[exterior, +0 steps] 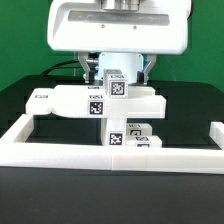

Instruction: Assemble chair

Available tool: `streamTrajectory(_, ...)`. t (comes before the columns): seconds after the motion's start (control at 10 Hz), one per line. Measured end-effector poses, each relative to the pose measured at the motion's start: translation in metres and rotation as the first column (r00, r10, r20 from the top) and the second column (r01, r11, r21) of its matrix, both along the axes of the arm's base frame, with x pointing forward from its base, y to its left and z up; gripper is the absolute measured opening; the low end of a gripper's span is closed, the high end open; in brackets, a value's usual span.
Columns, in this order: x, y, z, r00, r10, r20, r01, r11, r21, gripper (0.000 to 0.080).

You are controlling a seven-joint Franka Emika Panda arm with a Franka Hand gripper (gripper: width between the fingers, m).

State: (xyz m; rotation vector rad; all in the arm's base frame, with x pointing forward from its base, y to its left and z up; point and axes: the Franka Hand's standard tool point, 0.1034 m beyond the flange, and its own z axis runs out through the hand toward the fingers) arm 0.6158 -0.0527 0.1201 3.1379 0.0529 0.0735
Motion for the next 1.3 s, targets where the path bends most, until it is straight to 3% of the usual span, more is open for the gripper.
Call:
streamTrajectory(0.1, 0.0, 0.0001, 0.0, 1.0, -0.008, 0.0, 0.008, 1.0, 0.001, 0.0551)
streamTrajectory(0.2, 0.0, 0.0, 0.0, 1.0, -0.024, 0.0, 0.024, 1.0, 0.002, 0.0365)
streamTrajectory(0.3, 0.0001, -0.0001, 0.0001, 1.0, -0.024, 0.0, 0.024, 1.0, 0.002, 0.0282)
streamTrajectory(0.9, 0.0002, 0.0013, 0.0, 0.92, -0.392, -0.004, 0.392, 0.92, 0.023, 0.0282)
streamTrajectory(1.3, 0.0003, 0.0025, -0.0002, 0.778, -0.629, -0.012, 0.629, 0.777, 0.034, 0.0284)
